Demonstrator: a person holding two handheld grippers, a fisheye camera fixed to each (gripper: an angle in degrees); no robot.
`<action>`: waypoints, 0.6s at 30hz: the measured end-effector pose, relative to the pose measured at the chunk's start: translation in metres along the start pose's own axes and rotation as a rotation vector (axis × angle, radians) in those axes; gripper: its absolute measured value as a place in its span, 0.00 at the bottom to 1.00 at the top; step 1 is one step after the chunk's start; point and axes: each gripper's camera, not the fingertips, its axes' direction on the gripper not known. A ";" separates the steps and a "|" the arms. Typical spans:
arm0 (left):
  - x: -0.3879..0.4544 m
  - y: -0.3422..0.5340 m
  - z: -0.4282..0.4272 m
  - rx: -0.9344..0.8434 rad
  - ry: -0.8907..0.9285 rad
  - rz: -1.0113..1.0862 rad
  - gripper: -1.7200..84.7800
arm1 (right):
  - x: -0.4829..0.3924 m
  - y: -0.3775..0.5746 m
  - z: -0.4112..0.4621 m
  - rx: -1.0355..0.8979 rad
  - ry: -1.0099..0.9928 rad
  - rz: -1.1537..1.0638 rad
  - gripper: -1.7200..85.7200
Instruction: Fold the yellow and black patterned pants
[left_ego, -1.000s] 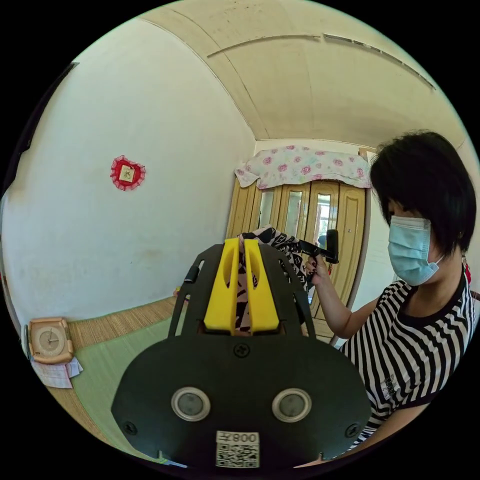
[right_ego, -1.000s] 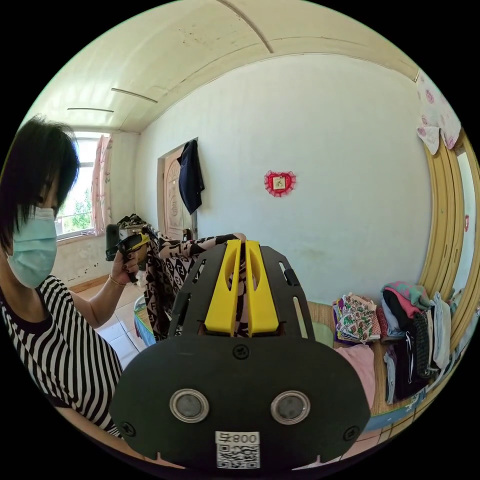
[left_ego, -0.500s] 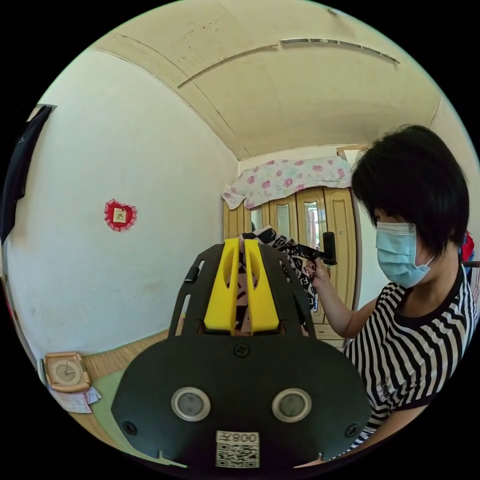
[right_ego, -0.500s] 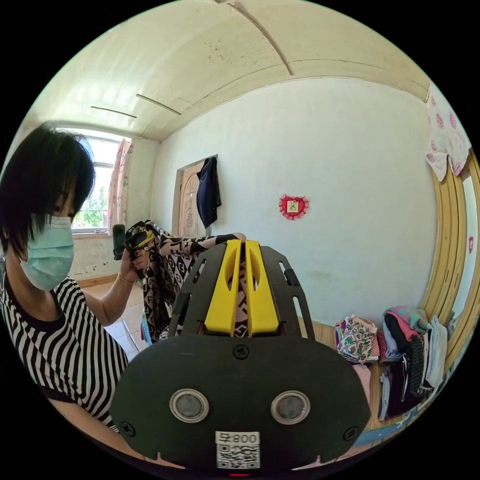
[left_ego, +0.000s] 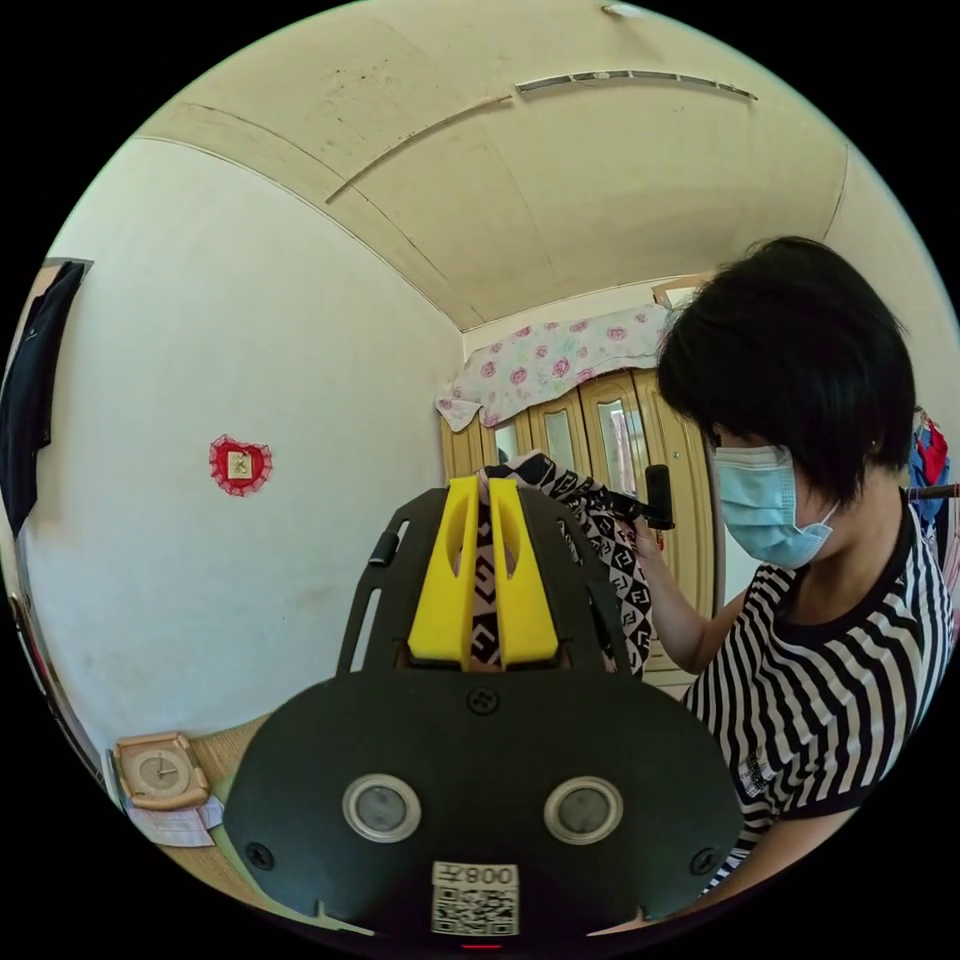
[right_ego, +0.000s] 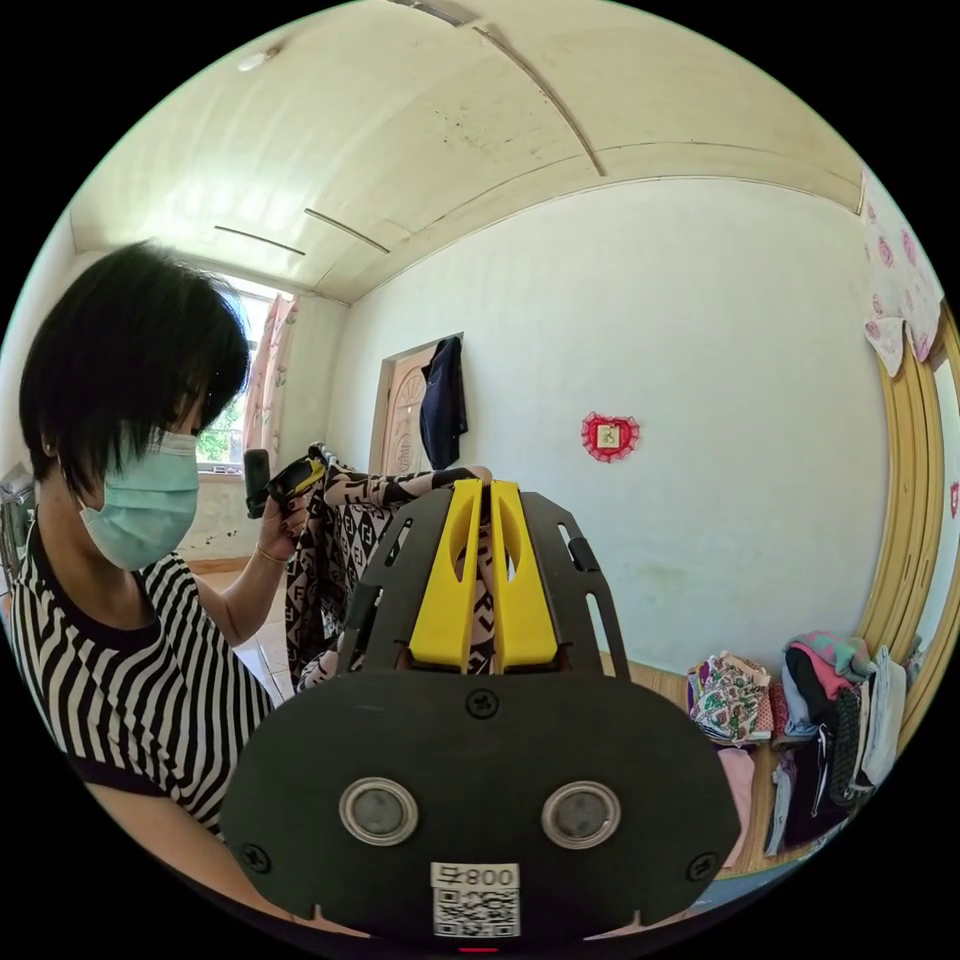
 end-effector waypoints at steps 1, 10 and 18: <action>-0.001 0.000 -0.001 0.002 -0.005 0.007 0.04 | 0.001 0.000 0.002 0.002 0.001 -0.006 0.03; -0.039 0.003 -0.002 0.018 -0.032 0.010 0.04 | 0.033 -0.010 0.041 0.012 -0.013 -0.036 0.03; -0.111 0.014 0.018 -0.002 -0.082 0.002 0.04 | 0.091 -0.020 0.112 -0.010 -0.005 -0.036 0.03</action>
